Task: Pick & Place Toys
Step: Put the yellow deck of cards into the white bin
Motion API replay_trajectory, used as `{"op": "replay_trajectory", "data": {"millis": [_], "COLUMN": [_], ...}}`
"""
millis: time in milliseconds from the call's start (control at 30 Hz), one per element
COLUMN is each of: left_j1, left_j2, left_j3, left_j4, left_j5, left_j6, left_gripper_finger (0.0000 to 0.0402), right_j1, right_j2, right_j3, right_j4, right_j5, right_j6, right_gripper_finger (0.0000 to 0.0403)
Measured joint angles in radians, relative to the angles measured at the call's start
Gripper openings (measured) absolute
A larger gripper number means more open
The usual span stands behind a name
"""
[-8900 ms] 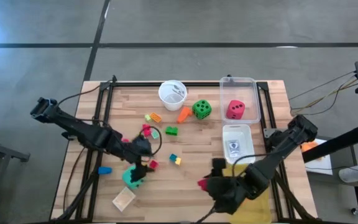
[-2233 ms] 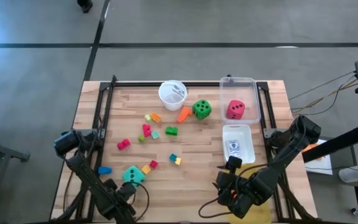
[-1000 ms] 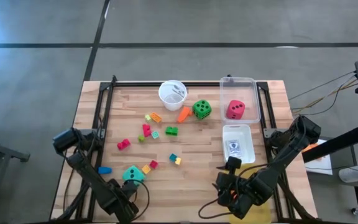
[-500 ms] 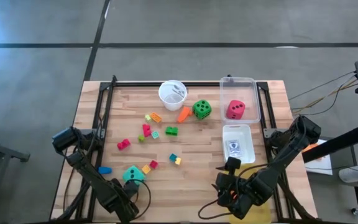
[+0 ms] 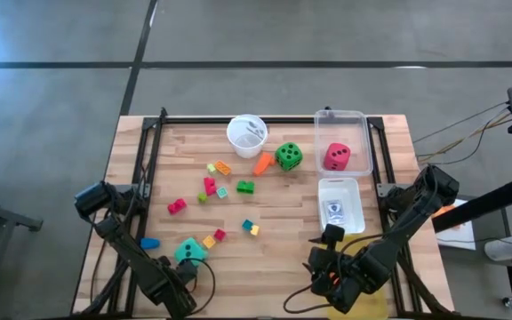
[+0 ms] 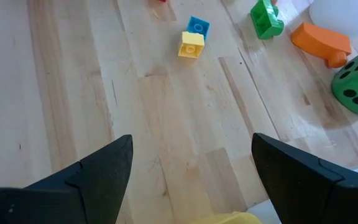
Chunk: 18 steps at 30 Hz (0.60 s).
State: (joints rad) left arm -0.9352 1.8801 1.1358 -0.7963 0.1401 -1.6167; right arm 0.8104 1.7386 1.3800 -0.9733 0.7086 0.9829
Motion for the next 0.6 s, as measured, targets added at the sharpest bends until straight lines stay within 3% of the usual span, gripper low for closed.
{"op": "replay_trajectory", "data": {"millis": [67,367,600], "left_j1": [0.000,0.000,0.000], "left_j2": [0.000,-0.024,-0.091], "left_j3": [0.001,-0.002,-0.003], "left_j4": [0.000,0.067,0.247], "left_j5": [0.013,0.038,-0.069], "left_j6": [-0.001,-0.010,-0.006], "left_gripper_finger": [0.0066,0.0065,0.0065], "right_j1": [0.000,0.000,0.000], "right_j2": [0.000,0.000,0.000], "right_j3": [0.000,0.000,0.000], "right_j4": [0.002,0.097,0.248], "right_j5": [0.000,0.002,0.002], "right_j6": [0.000,-0.099,-0.279], "right_gripper_finger": [0.0321,0.0321,0.0321]}}
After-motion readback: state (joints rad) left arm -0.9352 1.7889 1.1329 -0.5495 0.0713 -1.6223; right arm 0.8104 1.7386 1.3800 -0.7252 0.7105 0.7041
